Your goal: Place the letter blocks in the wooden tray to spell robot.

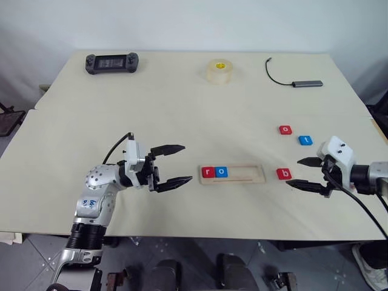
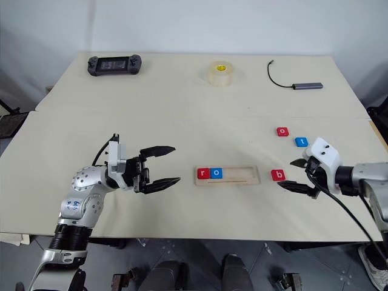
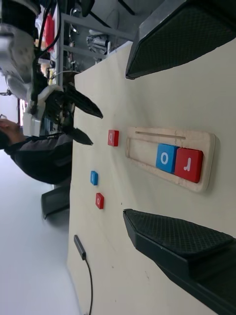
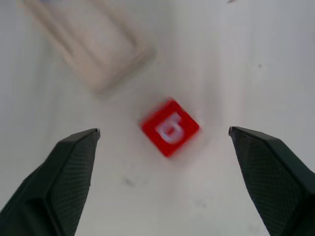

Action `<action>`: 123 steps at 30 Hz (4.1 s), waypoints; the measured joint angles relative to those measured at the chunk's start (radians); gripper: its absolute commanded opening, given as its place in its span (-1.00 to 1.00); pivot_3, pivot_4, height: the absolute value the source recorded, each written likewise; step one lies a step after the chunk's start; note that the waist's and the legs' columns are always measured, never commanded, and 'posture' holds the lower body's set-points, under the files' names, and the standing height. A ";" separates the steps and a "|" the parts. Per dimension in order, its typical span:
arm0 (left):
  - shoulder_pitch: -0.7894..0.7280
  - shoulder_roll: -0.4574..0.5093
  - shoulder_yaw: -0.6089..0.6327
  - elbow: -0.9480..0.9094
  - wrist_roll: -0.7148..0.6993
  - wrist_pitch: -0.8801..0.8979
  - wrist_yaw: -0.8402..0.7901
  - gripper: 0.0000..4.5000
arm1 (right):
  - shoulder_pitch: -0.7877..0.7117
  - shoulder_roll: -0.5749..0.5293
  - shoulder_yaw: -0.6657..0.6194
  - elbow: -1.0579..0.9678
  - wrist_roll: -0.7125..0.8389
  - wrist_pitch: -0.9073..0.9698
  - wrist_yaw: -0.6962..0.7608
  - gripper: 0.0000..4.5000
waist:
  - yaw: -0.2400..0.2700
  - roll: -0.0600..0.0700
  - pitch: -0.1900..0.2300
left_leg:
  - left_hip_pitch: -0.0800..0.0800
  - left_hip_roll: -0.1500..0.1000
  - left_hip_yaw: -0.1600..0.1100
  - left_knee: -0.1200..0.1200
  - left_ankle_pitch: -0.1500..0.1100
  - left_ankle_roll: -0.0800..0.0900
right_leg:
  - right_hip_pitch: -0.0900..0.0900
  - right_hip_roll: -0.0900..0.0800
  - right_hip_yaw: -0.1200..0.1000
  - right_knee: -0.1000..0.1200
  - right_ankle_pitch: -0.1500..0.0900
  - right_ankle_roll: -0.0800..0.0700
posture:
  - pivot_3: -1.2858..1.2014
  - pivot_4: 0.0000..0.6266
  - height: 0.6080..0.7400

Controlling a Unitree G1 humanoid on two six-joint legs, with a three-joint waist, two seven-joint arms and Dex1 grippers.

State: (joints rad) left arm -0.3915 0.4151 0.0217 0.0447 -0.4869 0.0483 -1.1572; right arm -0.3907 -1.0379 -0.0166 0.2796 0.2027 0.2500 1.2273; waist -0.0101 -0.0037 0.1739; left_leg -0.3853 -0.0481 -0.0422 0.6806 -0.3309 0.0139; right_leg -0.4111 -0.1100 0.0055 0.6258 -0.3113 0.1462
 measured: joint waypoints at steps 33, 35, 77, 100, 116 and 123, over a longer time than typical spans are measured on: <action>0.035 0.048 0.016 -0.037 0.002 0.022 0.009 1.00 | -0.441 0.162 0.211 0.421 -0.210 -0.321 0.292 -0.35 | -0.005 0.002 0.001 | -0.001 0.001 -0.002 0.001 0.001 -0.003 | -0.001 -0.004 -0.001 0.000 0.000 0.000 | 0.03 -0.52 1.00; 0.052 0.061 0.019 -0.027 0.003 0.013 0.006 1.00 | -0.475 0.179 0.231 0.356 -0.209 -0.272 0.294 -0.35 | -0.007 0.002 0.001 | -0.001 0.002 -0.002 0.001 0.001 -0.003 | -0.001 -0.004 -0.001 0.000 0.000 0.000 | 0.03 -0.52 1.00; 0.107 0.053 0.008 -0.064 0.002 0.004 0.040 1.00 | -0.275 0.117 0.228 -0.003 -0.077 -0.027 0.271 0.43 | 0.006 0.002 0.001 | -0.003 0.000 -0.005 0.001 0.000 -0.003 | -0.001 -0.004 -0.004 -0.001 0.000 0.000 | 0.03 -0.52 1.00; 0.084 0.052 0.000 -0.033 0.002 0.005 0.031 1.00 | -0.336 0.268 0.298 0.018 -0.162 0.086 0.146 -0.98 | 0.008 0.002 0.001 | -0.003 -0.001 -0.005 0.001 0.001 -0.003 | -0.002 -0.003 -0.004 0.000 0.000 0.000 | 0.03 -0.52 1.00; 0.088 0.052 0.000 -0.038 0.002 0.005 0.039 1.00 | -0.301 0.301 0.320 -0.115 -0.152 0.183 0.139 -0.98 | 0.009 0.002 0.001 | -0.003 -0.001 -0.005 0.001 0.001 -0.003 | -0.002 -0.004 -0.004 0.000 0.000 0.000 | 0.03 -0.52 1.00; 0.088 0.051 -0.001 -0.039 0.002 0.006 0.039 1.00 | -0.210 0.217 0.228 -0.173 -0.088 0.207 0.142 -0.74 | 0.014 0.002 0.001 | -0.003 -0.002 -0.006 0.001 0.001 -0.003 | -0.002 -0.004 -0.004 0.000 0.000 0.000 | 0.03 -0.52 1.00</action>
State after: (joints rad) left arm -0.3035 0.4661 0.0204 0.0055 -0.4853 0.0540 -1.1180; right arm -0.6010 -0.8206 0.2118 0.1066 0.1149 0.4572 1.3695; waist 0.0043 -0.0017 0.1747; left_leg -0.3886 -0.0498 -0.0481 0.6816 -0.3301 0.0111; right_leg -0.4127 -0.1140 0.0013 0.6257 -0.3113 0.1457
